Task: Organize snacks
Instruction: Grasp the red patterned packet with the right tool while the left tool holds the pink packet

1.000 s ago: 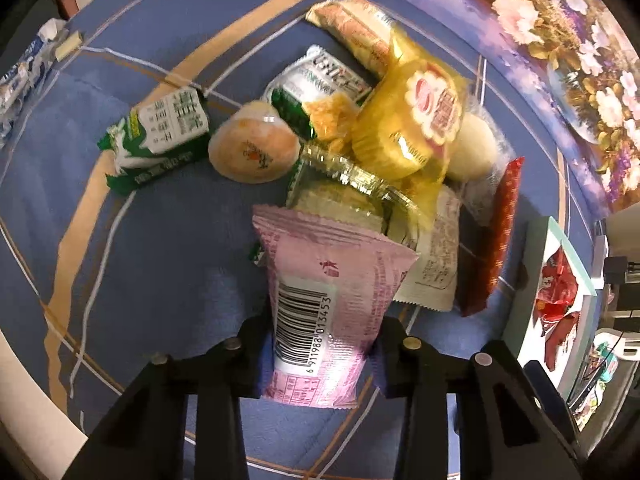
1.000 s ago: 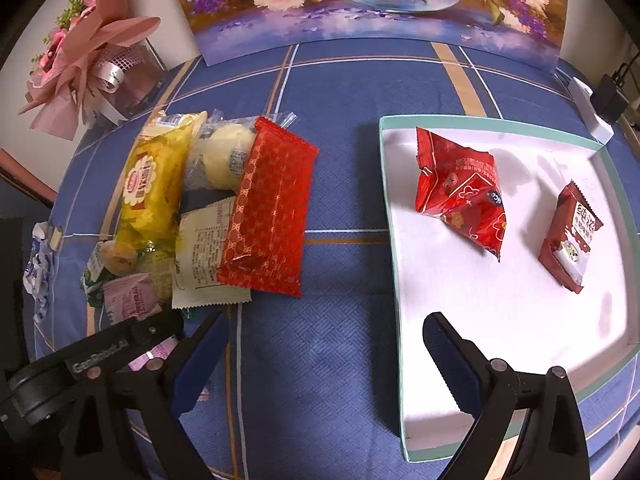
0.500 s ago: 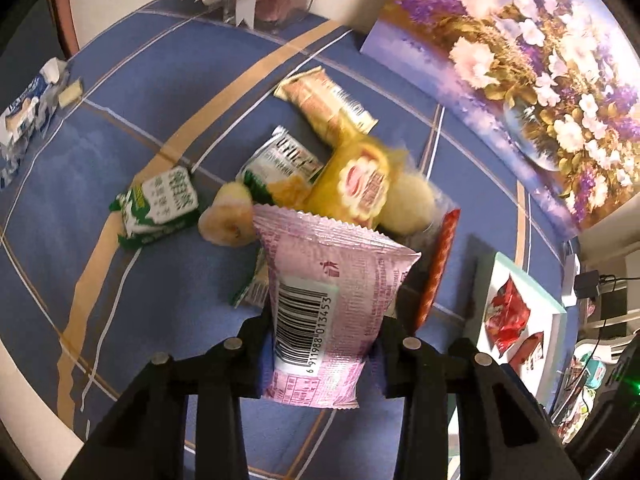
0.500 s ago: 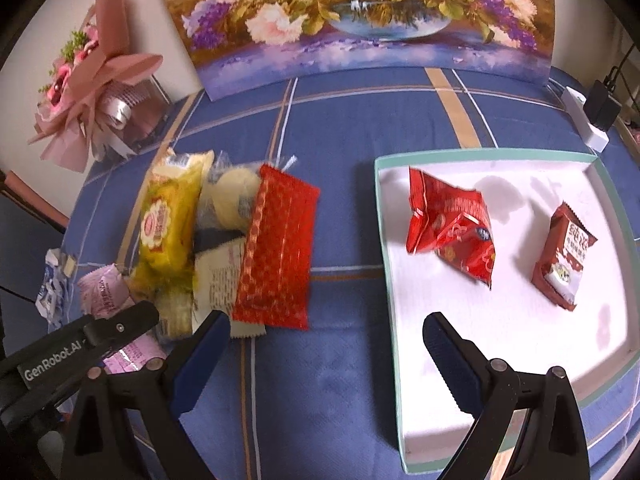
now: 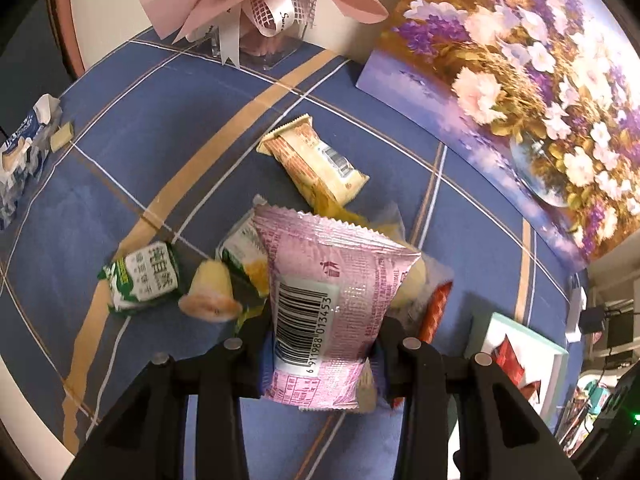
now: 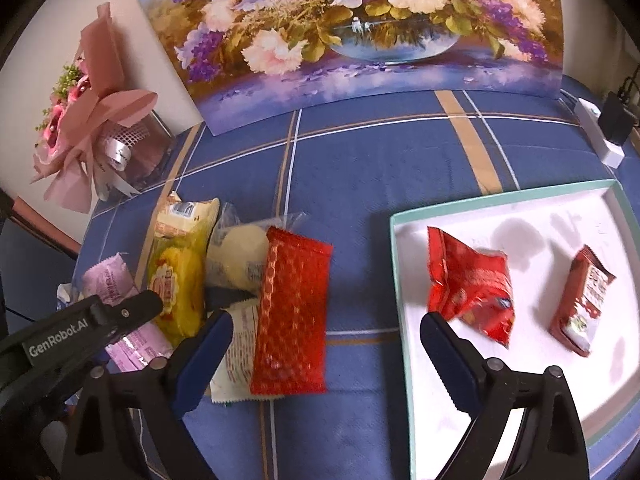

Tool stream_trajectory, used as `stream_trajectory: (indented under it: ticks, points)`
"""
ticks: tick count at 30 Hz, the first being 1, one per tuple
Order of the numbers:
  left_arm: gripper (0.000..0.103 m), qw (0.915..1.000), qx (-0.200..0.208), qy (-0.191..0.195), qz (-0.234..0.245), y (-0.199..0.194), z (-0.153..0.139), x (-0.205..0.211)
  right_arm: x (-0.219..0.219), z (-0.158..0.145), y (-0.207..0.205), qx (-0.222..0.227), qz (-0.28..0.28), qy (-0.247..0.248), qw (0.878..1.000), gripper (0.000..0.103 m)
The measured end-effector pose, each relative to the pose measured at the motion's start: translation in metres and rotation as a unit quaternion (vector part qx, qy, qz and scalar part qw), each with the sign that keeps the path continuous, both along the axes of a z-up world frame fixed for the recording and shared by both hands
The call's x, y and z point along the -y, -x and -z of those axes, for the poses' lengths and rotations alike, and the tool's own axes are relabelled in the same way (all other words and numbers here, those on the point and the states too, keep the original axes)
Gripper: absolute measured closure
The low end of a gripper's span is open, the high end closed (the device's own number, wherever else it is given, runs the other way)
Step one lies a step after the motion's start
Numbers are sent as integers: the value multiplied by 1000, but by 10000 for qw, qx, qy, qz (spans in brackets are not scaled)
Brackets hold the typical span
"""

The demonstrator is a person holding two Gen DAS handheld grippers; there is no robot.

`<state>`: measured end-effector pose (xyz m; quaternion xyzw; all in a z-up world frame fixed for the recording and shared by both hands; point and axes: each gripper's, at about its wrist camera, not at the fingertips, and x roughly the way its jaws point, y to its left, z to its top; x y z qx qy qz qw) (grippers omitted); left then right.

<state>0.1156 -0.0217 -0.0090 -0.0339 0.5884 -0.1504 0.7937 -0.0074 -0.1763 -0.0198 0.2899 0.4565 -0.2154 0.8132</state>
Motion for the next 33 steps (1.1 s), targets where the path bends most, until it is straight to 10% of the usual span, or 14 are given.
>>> stream_trajectory:
  ticks: [19, 33]
  points:
    - [63, 9998, -181, 69, -93, -30, 15, 4, 4, 55, -41, -416, -201, -430, 9980, 28]
    - [63, 9997, -239, 41, -60, -28, 15, 6, -15, 57, -47, -828, -254, 291, 9958, 54]
